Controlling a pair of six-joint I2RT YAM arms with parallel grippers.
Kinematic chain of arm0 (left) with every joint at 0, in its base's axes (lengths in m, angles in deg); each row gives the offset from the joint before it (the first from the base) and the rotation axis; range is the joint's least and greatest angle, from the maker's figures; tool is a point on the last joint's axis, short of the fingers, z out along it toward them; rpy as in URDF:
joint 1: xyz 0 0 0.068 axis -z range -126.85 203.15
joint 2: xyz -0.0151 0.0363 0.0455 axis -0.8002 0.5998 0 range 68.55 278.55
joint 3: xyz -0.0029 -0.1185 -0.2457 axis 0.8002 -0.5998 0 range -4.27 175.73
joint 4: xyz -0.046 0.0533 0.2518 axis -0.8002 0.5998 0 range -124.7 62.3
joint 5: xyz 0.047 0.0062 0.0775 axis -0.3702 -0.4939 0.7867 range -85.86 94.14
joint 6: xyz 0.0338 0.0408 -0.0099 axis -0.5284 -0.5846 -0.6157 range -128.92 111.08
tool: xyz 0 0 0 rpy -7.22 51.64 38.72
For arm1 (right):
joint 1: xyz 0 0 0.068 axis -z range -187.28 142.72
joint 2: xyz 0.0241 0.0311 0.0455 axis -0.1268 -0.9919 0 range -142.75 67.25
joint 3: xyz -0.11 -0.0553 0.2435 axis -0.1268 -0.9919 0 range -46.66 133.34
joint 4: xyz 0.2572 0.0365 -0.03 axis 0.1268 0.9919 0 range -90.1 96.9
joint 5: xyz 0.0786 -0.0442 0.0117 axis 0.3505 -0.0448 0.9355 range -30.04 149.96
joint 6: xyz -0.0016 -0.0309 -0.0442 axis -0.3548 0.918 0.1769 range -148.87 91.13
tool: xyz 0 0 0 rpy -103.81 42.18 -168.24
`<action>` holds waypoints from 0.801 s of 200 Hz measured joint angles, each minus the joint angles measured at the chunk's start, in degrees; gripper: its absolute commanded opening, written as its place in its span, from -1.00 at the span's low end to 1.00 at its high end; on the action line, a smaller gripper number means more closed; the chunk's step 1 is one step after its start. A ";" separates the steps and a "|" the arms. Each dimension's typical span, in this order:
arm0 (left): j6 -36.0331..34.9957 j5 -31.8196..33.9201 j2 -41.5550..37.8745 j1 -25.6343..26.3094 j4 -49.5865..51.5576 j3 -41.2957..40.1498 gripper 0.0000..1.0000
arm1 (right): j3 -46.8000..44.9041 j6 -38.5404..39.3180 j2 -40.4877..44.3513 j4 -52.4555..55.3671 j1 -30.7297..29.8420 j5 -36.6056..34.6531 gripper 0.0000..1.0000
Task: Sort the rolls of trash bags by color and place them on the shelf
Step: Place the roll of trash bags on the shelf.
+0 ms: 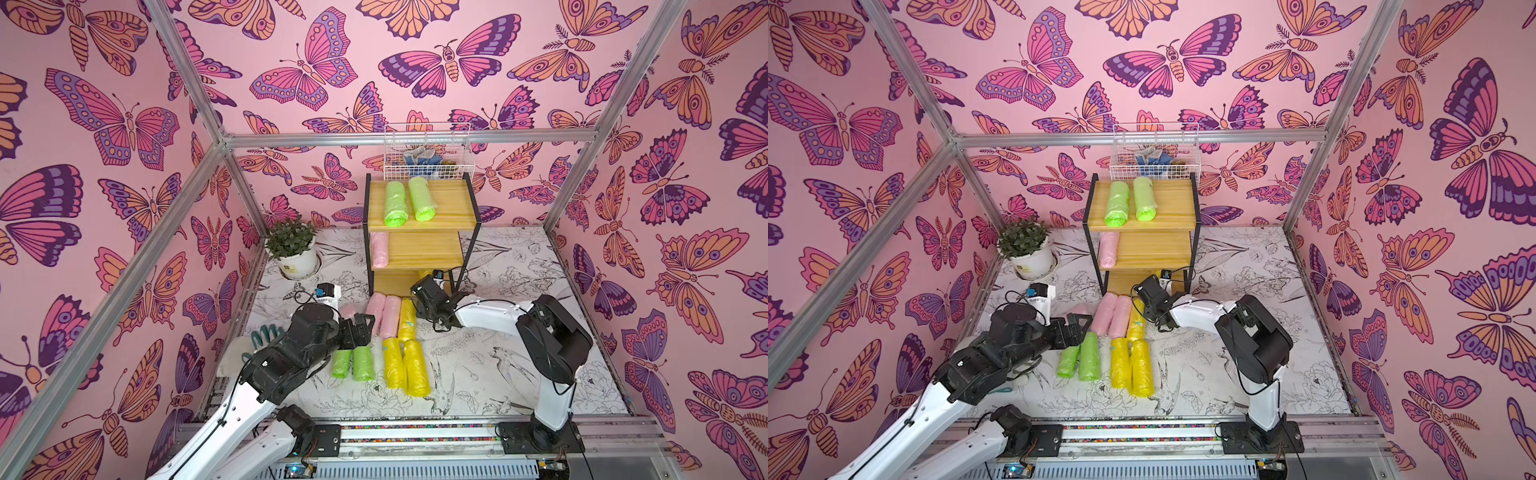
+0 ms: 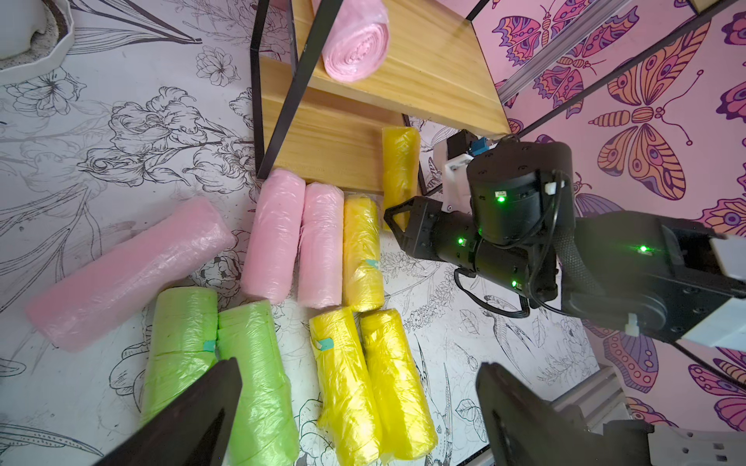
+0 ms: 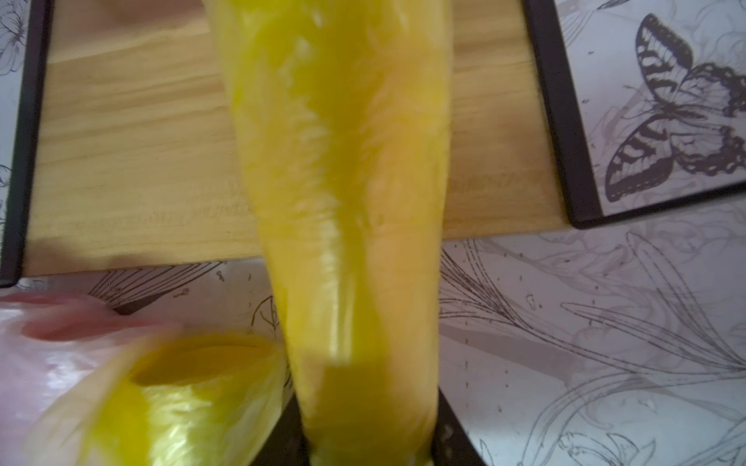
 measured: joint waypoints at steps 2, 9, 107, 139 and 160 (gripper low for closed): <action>-0.02 0.00 0.02 0.00 0.00 0.00 0.94 | 0.00 0.02 0.00 0.00 0.02 0.00 -0.11; -0.09 0.00 0.07 0.00 -0.02 0.00 0.94 | 0.00 0.15 0.00 0.00 0.07 0.00 0.02; -0.11 0.00 1.90 0.00 -0.09 0.02 0.94 | -3.21 4.63 3.10 -1.64 2.62 4.07 0.55; -0.09 0.00 1.88 0.00 -0.09 0.02 0.94 | -7.32 3.74 6.25 -4.94 4.22 5.38 0.44; -0.09 0.00 1.88 0.00 -0.09 0.02 0.93 | -8.98 2.78 6.97 -8.11 4.57 6.03 0.41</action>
